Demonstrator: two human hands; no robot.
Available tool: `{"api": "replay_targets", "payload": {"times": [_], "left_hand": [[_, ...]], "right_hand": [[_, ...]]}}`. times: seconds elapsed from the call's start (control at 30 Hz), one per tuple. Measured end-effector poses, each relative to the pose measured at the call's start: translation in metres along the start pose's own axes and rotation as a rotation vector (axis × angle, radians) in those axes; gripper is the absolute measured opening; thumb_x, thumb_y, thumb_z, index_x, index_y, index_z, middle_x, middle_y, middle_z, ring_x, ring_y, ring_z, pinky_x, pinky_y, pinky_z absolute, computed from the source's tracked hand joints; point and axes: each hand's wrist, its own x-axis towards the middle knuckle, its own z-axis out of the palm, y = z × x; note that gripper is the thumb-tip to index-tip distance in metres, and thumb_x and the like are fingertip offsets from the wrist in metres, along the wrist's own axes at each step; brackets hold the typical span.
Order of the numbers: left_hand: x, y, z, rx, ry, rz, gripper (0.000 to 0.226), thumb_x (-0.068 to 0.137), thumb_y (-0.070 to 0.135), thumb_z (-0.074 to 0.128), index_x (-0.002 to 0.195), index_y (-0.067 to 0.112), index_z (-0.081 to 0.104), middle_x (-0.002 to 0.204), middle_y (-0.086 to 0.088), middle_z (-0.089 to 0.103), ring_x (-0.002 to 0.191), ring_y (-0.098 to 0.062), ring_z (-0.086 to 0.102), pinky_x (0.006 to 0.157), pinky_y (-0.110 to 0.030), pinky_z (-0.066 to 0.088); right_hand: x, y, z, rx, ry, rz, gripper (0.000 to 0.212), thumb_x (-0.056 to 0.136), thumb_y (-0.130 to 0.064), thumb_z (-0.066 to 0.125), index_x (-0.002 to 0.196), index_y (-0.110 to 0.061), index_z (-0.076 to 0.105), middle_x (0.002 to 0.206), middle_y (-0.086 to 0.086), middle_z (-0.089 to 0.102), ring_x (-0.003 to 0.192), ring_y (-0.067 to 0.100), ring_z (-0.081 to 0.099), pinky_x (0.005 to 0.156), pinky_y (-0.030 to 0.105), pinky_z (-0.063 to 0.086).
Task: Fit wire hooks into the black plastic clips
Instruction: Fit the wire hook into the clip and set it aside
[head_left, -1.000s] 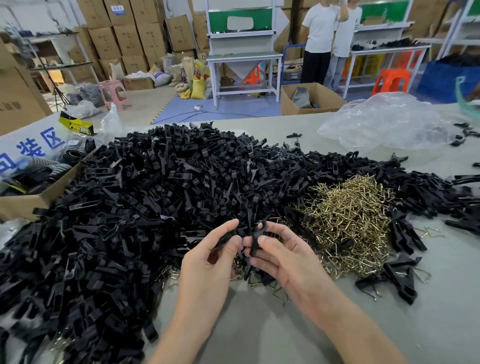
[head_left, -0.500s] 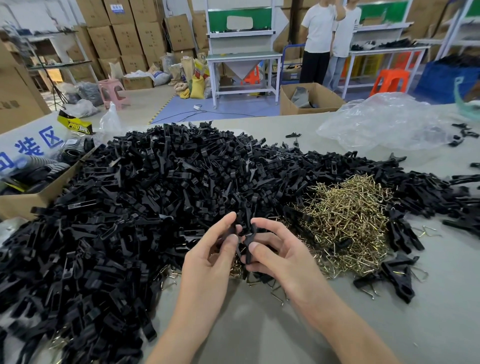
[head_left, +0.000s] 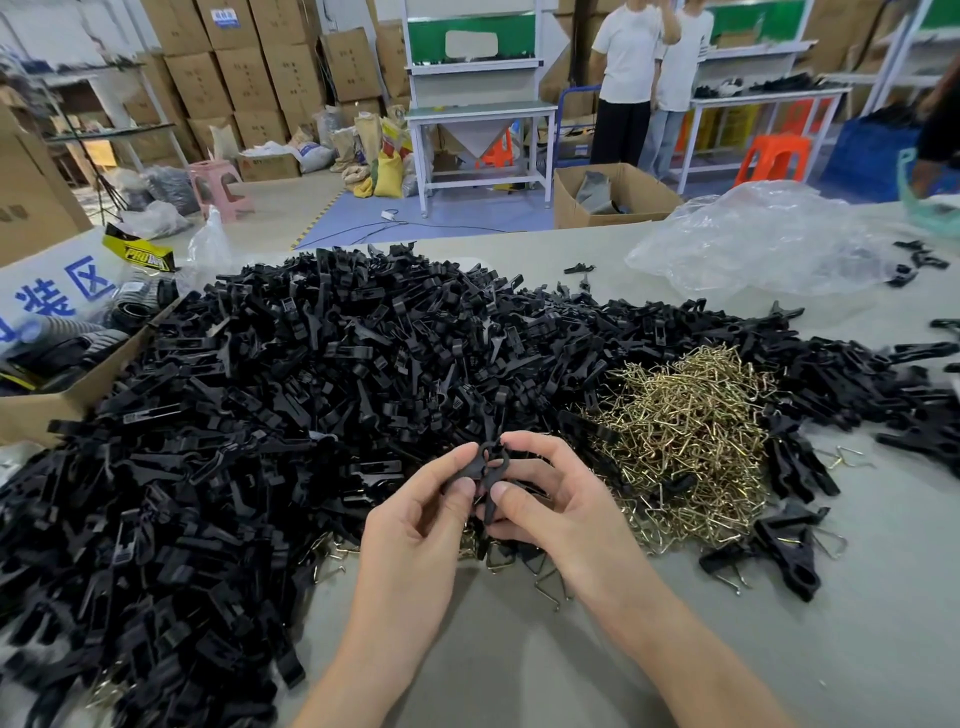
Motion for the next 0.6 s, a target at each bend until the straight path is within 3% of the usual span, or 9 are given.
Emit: {"api": "replay_targets", "payload": {"times": [0.2,0.4,0.5,0.6], "left_hand": [[-0.0021,0.0004,0.0011,0.039,0.011,0.028,0.039,0.096,0.011,0.062,0.110,0.046,0.073,0.107,0.023,0.073,0.104,0.004,0.066,0.084,-0.005,0.046],[-0.0045,-0.0004,0.0007,0.288,0.027,0.149,0.044,0.097,0.019,0.059,0.117,0.058,0.061,0.101,0.036,0.068,0.095,0.006,0.066,0.078,-0.003,0.044],[-0.0048,-0.0008,-0.0010,0.300,0.020,0.159,0.039,0.097,0.021,0.059,0.113,0.055,0.066,0.101,0.032,0.070,0.093,0.004,0.066,0.075,-0.005,0.044],[-0.0053,-0.0003,-0.0006,0.298,0.001,0.203,0.034,0.098,0.015,0.058,0.114,0.043,0.068,0.112,0.023,0.068,0.104,0.001,0.063,0.083,-0.009,0.045]], "right_hand": [[-0.0009,-0.0007,0.0001,0.009,0.001,-0.004,0.034,0.095,-0.003,0.065,0.122,-0.023,0.060,0.107,0.001,0.075,0.090,0.016,0.074,0.081,0.030,0.061],[-0.0007,-0.0025,0.0002,0.013,0.006,-0.004,0.036,0.095,-0.001,0.064,0.125,-0.021,0.060,0.105,0.002,0.076,0.086,0.015,0.073,0.078,0.028,0.061],[0.0000,-0.0032,0.0003,0.018,0.000,-0.011,0.040,0.094,0.000,0.064,0.125,-0.025,0.064,0.101,0.001,0.076,0.083,0.016,0.072,0.077,0.028,0.060],[0.0006,-0.0032,-0.0003,0.024,-0.022,-0.010,0.042,0.093,0.001,0.065,0.124,-0.028,0.067,0.100,0.002,0.076,0.080,0.016,0.071,0.076,0.028,0.060]]}}
